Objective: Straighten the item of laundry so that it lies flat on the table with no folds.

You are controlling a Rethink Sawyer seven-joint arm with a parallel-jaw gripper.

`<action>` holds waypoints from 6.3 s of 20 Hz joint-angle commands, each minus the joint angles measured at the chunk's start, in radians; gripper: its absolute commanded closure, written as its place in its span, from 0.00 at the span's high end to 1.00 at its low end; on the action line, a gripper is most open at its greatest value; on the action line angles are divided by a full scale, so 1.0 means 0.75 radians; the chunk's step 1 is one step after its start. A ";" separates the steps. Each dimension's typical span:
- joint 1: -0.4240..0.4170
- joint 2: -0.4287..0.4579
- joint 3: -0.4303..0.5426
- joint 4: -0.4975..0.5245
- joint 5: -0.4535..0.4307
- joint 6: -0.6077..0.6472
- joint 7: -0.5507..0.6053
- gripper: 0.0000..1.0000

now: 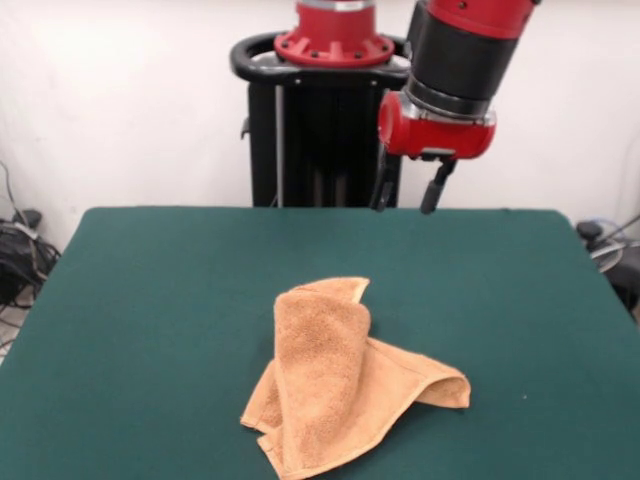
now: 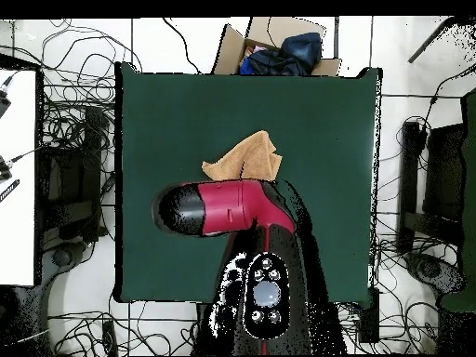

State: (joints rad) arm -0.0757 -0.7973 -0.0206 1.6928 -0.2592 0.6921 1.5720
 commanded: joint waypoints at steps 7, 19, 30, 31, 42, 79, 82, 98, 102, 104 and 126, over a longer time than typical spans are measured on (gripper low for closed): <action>-0.067 0.071 0.155 -0.129 0.057 -0.118 0.132 1.00; -0.061 0.146 0.109 -0.163 0.187 -0.308 0.296 1.00; -0.018 0.296 0.032 -0.239 0.338 -0.352 0.398 1.00; -0.016 0.307 0.021 -0.254 0.346 -0.319 0.390 1.00; -0.014 0.371 0.070 -0.265 0.428 -0.372 0.355 1.00; -0.118 0.594 0.267 -0.177 0.534 -0.581 0.295 1.00; -0.131 0.599 0.287 -0.160 0.542 -0.589 0.295 1.00; -0.061 0.630 0.139 -0.191 0.544 -0.383 0.297 1.00; -0.046 0.635 0.113 -0.201 0.540 -0.355 0.305 1.00; -0.049 0.648 0.114 -0.201 0.535 -0.373 0.304 1.00; 0.057 0.660 -0.074 -0.221 0.519 -0.301 0.314 1.00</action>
State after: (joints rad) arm -0.0403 -0.3409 -0.0254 1.5270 0.0968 0.3501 1.5855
